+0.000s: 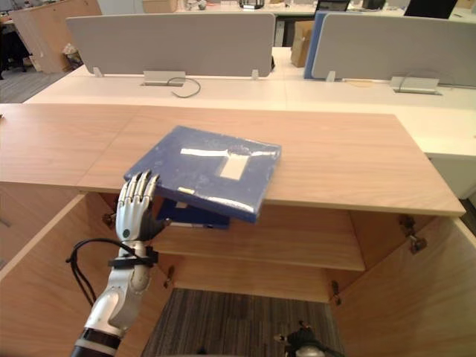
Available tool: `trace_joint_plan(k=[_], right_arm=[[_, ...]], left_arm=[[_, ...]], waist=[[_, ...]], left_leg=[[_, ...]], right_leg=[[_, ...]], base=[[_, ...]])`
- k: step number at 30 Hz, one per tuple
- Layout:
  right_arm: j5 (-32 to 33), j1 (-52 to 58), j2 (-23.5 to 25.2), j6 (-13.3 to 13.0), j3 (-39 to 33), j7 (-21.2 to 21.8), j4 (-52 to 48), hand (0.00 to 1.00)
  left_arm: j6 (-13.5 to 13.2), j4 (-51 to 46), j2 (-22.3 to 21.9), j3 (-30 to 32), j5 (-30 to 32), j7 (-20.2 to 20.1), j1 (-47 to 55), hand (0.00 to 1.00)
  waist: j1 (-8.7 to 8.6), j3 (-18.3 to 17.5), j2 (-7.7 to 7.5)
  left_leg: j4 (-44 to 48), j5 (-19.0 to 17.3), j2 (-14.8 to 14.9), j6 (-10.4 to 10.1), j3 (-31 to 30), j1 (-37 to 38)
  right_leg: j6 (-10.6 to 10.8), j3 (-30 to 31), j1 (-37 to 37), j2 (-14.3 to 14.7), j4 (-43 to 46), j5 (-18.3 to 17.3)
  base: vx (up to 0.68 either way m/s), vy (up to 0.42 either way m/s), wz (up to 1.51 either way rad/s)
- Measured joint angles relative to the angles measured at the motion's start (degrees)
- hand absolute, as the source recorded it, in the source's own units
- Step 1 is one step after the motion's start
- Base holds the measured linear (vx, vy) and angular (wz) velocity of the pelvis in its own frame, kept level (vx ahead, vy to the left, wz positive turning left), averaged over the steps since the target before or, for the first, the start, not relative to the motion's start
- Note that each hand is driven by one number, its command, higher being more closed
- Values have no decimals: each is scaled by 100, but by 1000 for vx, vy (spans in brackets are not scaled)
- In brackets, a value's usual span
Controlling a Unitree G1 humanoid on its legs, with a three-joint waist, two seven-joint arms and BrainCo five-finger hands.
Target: Walk over to the cabinet, pick up the folder, carry it to the office cabinet, place the folder inside the office cabinet, then close the office cabinet door
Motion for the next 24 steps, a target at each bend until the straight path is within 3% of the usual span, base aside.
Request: trace_joint_plan(k=[24], right_arm=[[-1,0,1,15,-9,-119,19,0]], left_arm=[[-152,-593,-245,-270,-175,211,183,0]], waist=[[22,36,77]], left_leg=[[-3,-8,4,0,23,55]], right_leg=[[0,41,34,17,12,-1]], base=[[-1,0,0]])
